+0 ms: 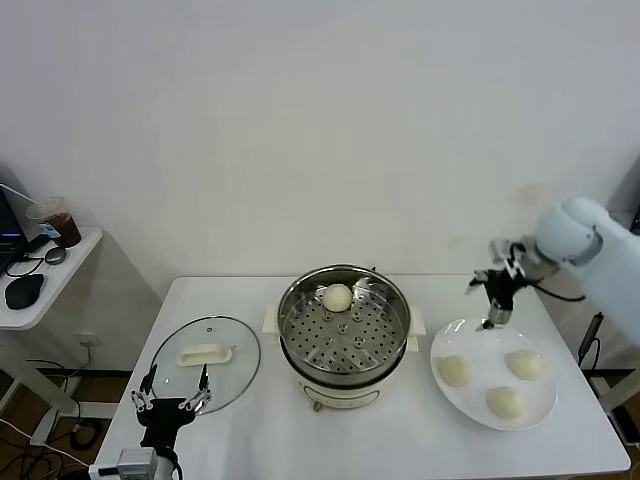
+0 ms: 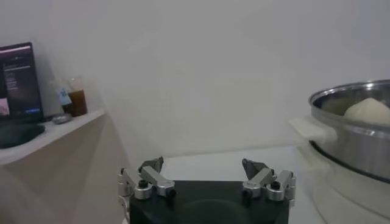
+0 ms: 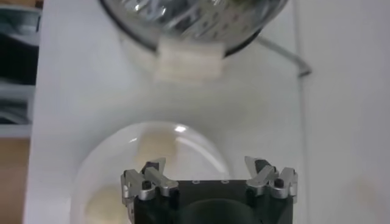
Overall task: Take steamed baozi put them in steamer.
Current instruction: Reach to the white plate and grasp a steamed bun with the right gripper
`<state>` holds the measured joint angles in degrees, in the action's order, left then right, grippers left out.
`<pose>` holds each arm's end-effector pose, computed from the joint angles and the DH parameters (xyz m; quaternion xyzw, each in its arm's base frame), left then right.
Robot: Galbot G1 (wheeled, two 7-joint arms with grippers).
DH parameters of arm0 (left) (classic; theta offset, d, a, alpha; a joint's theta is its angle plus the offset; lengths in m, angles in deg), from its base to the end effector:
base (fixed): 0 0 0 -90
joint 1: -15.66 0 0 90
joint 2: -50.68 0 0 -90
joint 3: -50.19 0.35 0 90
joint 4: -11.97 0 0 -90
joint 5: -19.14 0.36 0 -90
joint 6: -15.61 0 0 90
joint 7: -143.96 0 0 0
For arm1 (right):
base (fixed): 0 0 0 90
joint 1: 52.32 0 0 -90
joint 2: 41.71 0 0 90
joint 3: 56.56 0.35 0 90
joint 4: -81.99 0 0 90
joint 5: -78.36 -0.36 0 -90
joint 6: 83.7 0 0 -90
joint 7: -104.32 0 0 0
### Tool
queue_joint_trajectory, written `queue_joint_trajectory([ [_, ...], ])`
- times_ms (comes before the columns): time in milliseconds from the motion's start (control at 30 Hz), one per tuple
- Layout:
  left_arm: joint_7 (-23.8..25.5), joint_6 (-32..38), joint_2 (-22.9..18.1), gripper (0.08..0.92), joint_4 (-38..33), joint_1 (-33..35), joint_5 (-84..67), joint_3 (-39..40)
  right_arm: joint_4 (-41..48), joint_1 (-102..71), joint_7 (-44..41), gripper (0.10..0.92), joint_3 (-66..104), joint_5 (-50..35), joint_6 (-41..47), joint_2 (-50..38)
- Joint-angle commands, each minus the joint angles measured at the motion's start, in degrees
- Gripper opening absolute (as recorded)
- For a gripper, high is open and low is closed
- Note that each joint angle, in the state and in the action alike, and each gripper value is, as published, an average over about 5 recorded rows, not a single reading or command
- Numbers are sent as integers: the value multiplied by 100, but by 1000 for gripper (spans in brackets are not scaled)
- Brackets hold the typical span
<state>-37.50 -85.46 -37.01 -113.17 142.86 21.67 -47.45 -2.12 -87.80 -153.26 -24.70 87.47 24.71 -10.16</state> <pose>0.1471 0.0449 -0.2888 0.0614 -0.9889 -0.0746 0.1126 0.4856 -0.1706 -0.1140 0.5013 -0.5619 0.5060 0.4206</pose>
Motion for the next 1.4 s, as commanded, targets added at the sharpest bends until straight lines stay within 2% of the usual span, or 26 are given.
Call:
queue_joint_trajectory([
  [33, -1, -88, 0, 823, 1, 5, -8, -3, -115, -984, 82, 823, 337, 695, 91, 199],
  [767, 11, -84, -56, 823, 59, 17, 130, 21, 765, -1400, 346, 823, 538, 1283, -102, 1079],
  [1400, 27, -84, -45, 823, 71, 5, 127, 0, 993, -1455, 424, 823, 569, 1531, -135, 1273],
])
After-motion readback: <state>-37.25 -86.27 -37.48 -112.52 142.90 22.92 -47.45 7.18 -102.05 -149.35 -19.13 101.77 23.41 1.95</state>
